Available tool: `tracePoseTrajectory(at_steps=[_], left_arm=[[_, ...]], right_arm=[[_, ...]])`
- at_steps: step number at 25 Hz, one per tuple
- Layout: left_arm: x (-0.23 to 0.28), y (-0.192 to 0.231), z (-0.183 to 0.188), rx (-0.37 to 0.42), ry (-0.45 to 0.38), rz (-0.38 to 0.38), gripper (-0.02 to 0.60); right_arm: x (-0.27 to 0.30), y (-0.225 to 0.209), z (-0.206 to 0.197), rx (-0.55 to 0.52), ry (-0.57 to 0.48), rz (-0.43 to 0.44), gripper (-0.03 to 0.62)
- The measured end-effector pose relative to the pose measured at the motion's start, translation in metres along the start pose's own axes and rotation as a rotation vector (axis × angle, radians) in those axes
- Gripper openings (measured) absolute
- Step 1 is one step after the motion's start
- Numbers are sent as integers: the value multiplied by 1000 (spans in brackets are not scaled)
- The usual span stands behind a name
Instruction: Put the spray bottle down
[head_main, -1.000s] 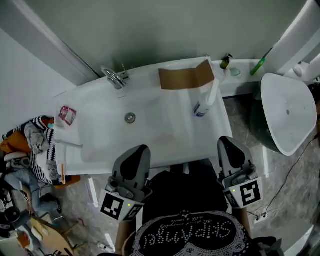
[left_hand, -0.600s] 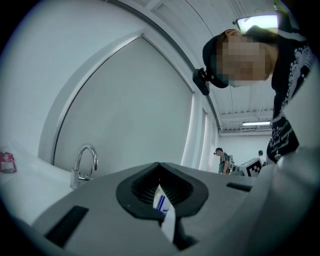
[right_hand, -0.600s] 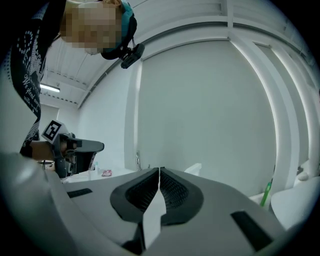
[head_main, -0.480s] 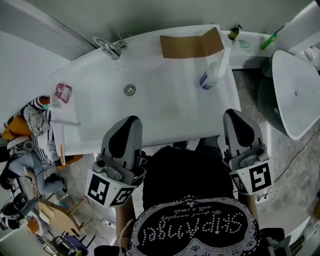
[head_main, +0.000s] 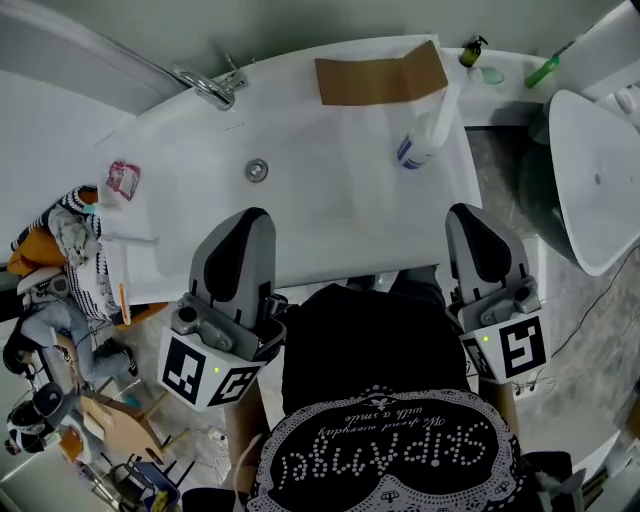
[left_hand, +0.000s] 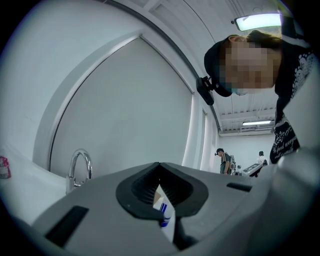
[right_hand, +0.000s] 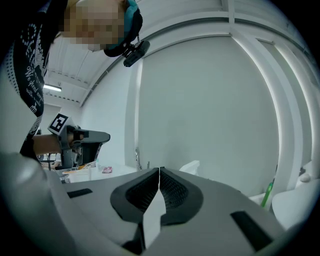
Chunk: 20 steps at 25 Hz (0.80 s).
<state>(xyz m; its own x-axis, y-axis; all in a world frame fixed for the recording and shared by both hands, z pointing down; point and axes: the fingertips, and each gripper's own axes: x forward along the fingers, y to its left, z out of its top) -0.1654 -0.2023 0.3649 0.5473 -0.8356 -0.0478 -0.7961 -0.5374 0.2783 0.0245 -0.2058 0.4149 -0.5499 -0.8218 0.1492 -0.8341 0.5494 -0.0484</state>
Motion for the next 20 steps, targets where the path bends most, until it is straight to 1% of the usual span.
tracePoseTrajectory(at_steps=[13, 20], left_arm=[[-5, 2, 0, -7, 4, -5, 2], [-7, 0, -2, -15, -1, -11, 2]], right_arm=[[-1, 6, -1, -2, 7, -13, 21], [-2, 5, 3, -56, -32, -9, 21]])
